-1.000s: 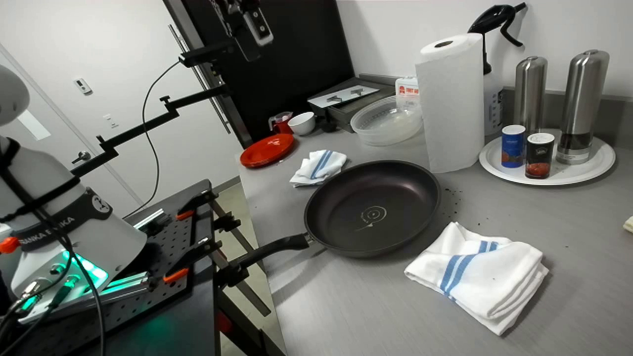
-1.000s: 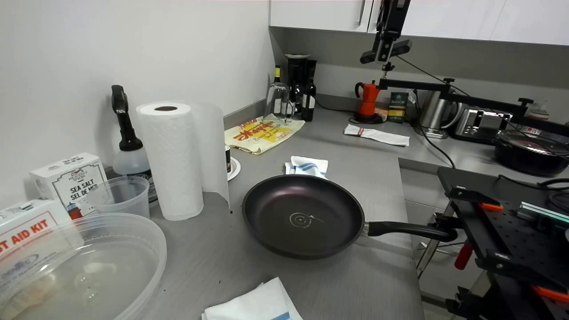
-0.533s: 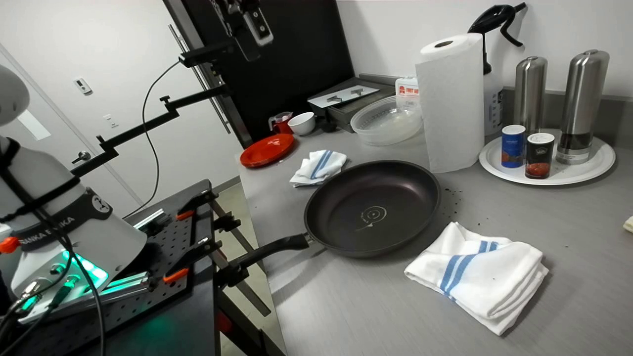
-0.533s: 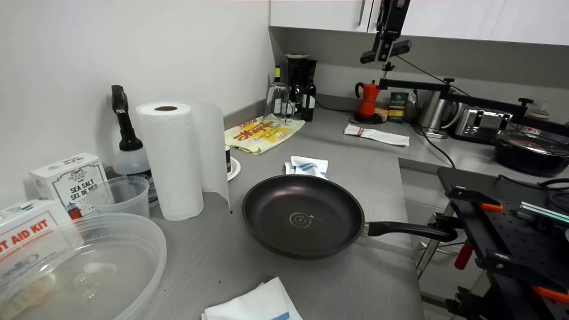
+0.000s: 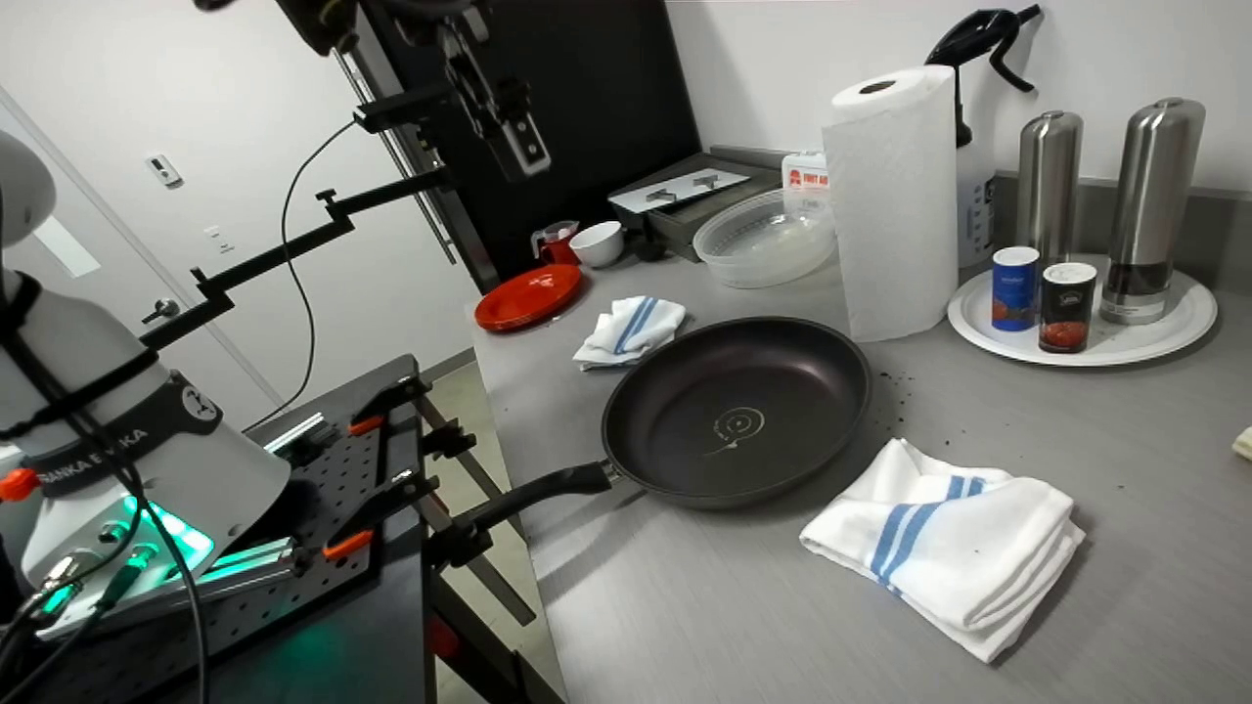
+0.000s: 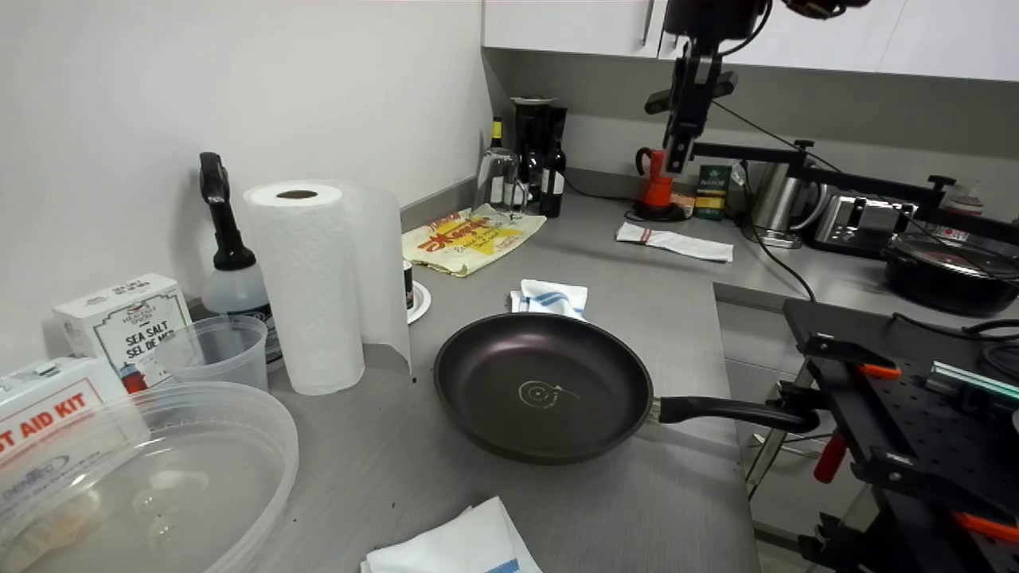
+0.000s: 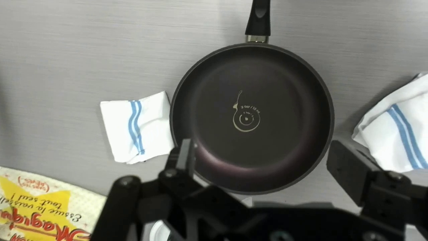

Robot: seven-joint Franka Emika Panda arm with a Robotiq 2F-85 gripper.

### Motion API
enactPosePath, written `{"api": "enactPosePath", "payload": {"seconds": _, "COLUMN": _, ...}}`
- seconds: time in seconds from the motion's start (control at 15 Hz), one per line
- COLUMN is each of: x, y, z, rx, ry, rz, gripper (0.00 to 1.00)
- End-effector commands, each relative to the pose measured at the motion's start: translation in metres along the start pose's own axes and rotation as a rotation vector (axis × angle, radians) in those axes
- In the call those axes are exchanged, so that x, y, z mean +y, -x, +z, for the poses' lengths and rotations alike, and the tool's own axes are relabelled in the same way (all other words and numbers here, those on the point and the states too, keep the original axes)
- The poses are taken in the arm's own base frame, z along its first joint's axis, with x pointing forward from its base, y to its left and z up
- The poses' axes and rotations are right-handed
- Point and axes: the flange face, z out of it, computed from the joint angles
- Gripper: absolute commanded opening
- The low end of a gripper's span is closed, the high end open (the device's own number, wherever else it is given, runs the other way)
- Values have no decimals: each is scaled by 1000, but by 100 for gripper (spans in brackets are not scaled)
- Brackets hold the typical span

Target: Use the left white towel to wipe the pan

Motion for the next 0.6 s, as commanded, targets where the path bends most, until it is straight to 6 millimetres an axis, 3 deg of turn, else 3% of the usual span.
{"api": "enactPosePath", "payload": {"seconds": 0.0, "x": -52, "y": 3, "z": 38, "rx": -40, "ry": -34, "rz": -6, "gripper": 100}}
{"api": "enactPosePath", "payload": {"seconds": 0.27, "x": -123, "y": 9, "z": 74, "rx": -108, "ry": -78, "rz": -41, "gripper": 100}}
{"api": "enactPosePath", "payload": {"seconds": 0.53, "x": -192, "y": -2, "z": 109, "rx": -134, "ry": -144, "rz": -16, "gripper": 100}}
